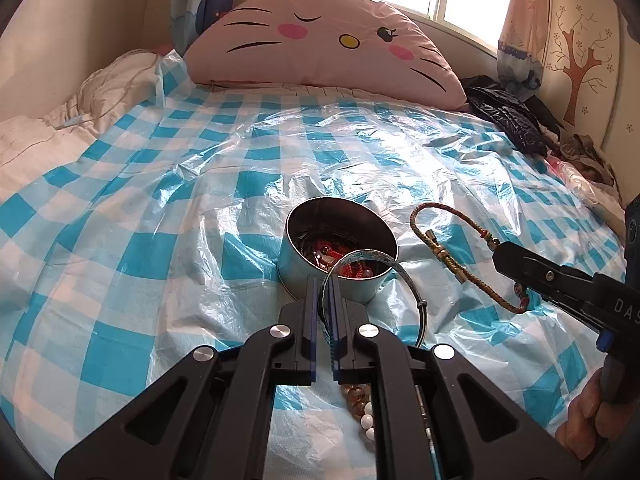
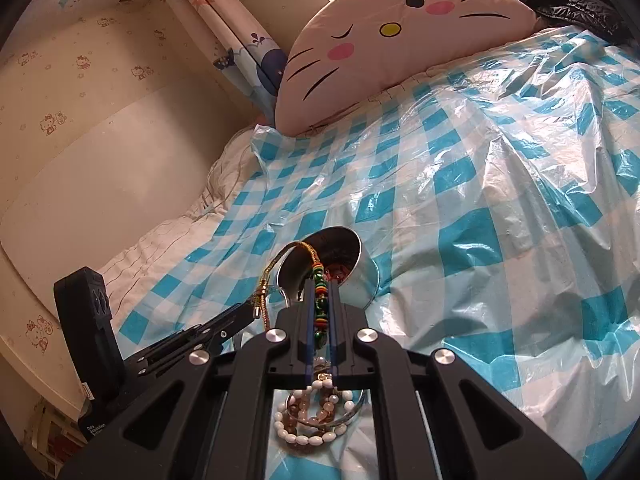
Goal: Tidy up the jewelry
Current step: 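Lift the gold bangle with the left tool while the right tool lifts the green-beaded bracelet, then drop the gold bangle into the tin with the left tool while the right tool drops its bracelet in, then move both tools back to the bead bracelet pile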
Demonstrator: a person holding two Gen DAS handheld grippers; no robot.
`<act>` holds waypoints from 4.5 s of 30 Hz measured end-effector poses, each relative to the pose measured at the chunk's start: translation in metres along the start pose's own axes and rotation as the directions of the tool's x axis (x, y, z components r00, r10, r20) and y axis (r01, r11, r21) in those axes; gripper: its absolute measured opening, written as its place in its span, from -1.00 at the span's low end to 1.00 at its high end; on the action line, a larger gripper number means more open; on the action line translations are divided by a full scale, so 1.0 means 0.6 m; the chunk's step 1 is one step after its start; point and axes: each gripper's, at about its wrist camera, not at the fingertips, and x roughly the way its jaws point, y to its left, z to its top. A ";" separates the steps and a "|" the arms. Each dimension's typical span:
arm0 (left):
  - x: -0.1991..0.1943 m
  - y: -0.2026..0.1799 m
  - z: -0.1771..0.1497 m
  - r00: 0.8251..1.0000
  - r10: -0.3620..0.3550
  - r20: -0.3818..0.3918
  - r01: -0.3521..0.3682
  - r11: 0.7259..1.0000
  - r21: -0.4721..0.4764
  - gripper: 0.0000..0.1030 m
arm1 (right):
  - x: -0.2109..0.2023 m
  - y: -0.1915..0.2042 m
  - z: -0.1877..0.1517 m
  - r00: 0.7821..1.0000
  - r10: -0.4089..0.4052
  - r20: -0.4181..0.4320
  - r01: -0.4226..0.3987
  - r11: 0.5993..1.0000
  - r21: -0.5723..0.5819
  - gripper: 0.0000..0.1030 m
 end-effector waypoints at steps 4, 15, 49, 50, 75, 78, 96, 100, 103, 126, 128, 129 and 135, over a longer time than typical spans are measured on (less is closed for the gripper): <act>0.008 0.003 0.008 1.000 -0.003 -0.004 0.003 1.000 -0.015 -0.91 | 0.007 0.007 0.011 1.000 0.008 0.016 -0.008 1.000 0.009 -0.87; 0.057 0.001 0.056 1.000 0.001 -0.001 -0.001 0.999 -0.051 -0.91 | 0.040 -0.003 0.046 0.998 -0.012 0.062 0.007 0.998 0.067 -0.87; 0.092 0.055 0.083 0.994 0.112 0.021 -0.106 0.976 -0.191 -0.05 | 0.156 -0.013 0.059 0.996 -0.077 -0.041 0.078 0.997 0.030 -0.87; 0.087 0.061 0.084 0.992 0.124 0.030 -0.116 0.972 -0.207 -0.04 | 0.160 -0.010 0.058 0.996 -0.075 -0.047 0.076 0.997 0.024 -0.87; 0.069 0.112 0.084 0.980 0.193 0.057 -0.166 0.935 -0.313 0.17 | 0.193 0.042 0.043 0.981 -0.181 -0.068 0.168 0.973 -0.157 -0.01; 0.071 0.104 0.084 0.979 0.198 0.050 -0.176 0.941 -0.289 0.17 | 0.185 0.032 0.049 0.979 -0.197 -0.052 0.188 0.972 -0.138 -0.01; 0.028 0.062 0.017 0.979 0.200 -0.025 -0.202 0.966 -0.160 0.58 | 0.073 -0.028 -0.003 0.950 -0.282 -0.137 0.276 0.959 -0.060 0.21; 0.008 0.052 -0.001 0.979 0.204 -0.029 -0.206 0.970 -0.131 0.61 | 0.083 -0.008 -0.044 0.914 -0.343 -0.218 0.309 0.935 -0.175 0.22; -0.010 0.047 -0.018 0.978 0.207 -0.033 -0.210 0.971 -0.116 0.62 | 0.099 0.008 -0.059 0.874 -0.431 -0.223 0.367 0.888 -0.276 0.28; 0.016 -0.067 -0.082 0.977 0.050 -0.206 -0.010 0.981 0.192 -0.24 | 0.076 -0.059 -0.036 0.794 -0.578 -0.189 0.552 0.815 -0.178 0.44; 0.026 -0.064 -0.086 0.969 0.048 -0.241 -0.004 0.984 0.178 -0.60 | 0.075 -0.061 -0.036 0.798 -0.572 -0.191 0.549 0.820 -0.164 0.44; 0.027 -0.061 -0.086 0.969 0.040 -0.245 0.001 0.986 0.165 -0.75 | 0.074 -0.061 -0.036 0.800 -0.570 -0.190 0.548 0.821 -0.159 0.44; 0.006 -0.002 -0.068 0.981 0.074 -0.181 -0.074 0.997 0.006 -0.86 | 0.066 -0.059 -0.033 0.811 -0.559 -0.174 0.539 0.829 -0.149 0.44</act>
